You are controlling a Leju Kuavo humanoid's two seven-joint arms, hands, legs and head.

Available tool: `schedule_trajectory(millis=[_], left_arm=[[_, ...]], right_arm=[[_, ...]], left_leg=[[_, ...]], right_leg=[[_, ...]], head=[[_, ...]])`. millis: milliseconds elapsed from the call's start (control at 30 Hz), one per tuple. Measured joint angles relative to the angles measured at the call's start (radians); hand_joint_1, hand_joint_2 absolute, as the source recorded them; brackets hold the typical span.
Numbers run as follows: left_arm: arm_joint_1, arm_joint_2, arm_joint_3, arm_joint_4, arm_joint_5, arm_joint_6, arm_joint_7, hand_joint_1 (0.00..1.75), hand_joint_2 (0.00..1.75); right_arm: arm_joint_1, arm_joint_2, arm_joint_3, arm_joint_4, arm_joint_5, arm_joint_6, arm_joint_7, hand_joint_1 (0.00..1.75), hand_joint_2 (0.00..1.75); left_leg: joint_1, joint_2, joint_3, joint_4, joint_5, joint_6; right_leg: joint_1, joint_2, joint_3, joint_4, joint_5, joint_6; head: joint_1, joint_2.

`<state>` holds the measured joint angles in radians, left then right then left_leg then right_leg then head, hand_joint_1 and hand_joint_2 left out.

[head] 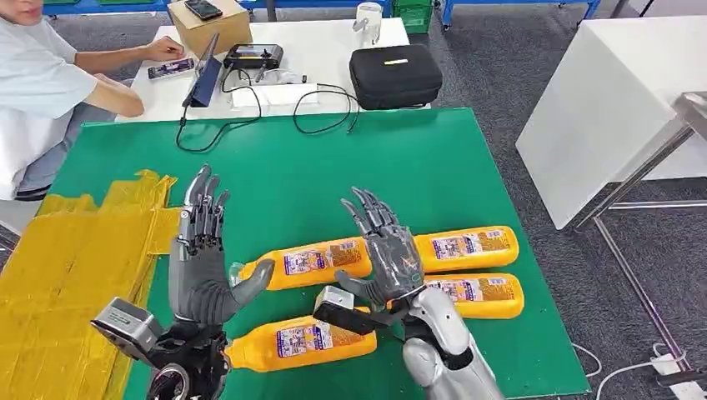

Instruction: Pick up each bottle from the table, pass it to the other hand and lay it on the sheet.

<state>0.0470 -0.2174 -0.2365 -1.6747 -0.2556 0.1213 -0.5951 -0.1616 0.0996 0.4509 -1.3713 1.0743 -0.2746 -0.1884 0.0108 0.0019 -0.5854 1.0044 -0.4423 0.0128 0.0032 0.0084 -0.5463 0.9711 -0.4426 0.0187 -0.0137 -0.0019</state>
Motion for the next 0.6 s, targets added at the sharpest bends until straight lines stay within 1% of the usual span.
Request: schedule_trajectory(millis=[133,233,300,367,600], left_arm=[[-0.026,-0.002,0.000,0.023,0.012,-0.018,0.002,0.00,1.75],[-0.037,-0.006,0.000,0.040,0.017,-0.023,0.003,0.00,1.75],[-0.035,-0.008,0.001,0.047,0.018,-0.020,0.003,0.00,1.75],[-0.032,-0.008,0.002,0.049,0.018,-0.014,0.003,0.00,1.75],[-0.032,-0.009,0.005,0.059,0.014,-0.010,0.001,0.00,1.75]], right_arm=[[-0.088,-0.007,0.045,0.117,0.047,0.033,0.033,0.00,1.75],[-0.134,0.002,0.056,0.191,0.014,-0.019,0.021,0.00,1.75],[-0.134,0.009,0.050,0.196,-0.066,-0.060,-0.015,0.00,1.75],[-0.121,0.014,0.040,0.177,-0.124,-0.062,-0.036,0.00,1.75],[-0.102,0.016,0.023,0.133,-0.130,-0.064,-0.035,0.00,1.75]], left_leg=[[0.000,0.000,0.000,0.000,0.000,0.000],[0.000,0.000,0.000,0.000,0.001,0.001],[0.000,0.000,0.000,0.000,0.001,0.001],[0.000,0.000,-0.001,0.000,0.001,0.001],[0.000,0.000,-0.002,0.000,0.001,0.001]], right_leg=[[0.000,0.000,0.000,0.000,0.000,0.000],[0.000,-0.002,0.000,0.000,0.000,0.000],[0.000,-0.002,0.000,0.000,0.000,0.000],[0.000,-0.002,0.000,0.000,0.000,0.000],[0.000,-0.002,-0.002,0.000,0.000,0.000]], head=[[0.000,0.000],[0.000,0.000],[0.000,0.000],[0.000,0.000],[0.000,0.000]])
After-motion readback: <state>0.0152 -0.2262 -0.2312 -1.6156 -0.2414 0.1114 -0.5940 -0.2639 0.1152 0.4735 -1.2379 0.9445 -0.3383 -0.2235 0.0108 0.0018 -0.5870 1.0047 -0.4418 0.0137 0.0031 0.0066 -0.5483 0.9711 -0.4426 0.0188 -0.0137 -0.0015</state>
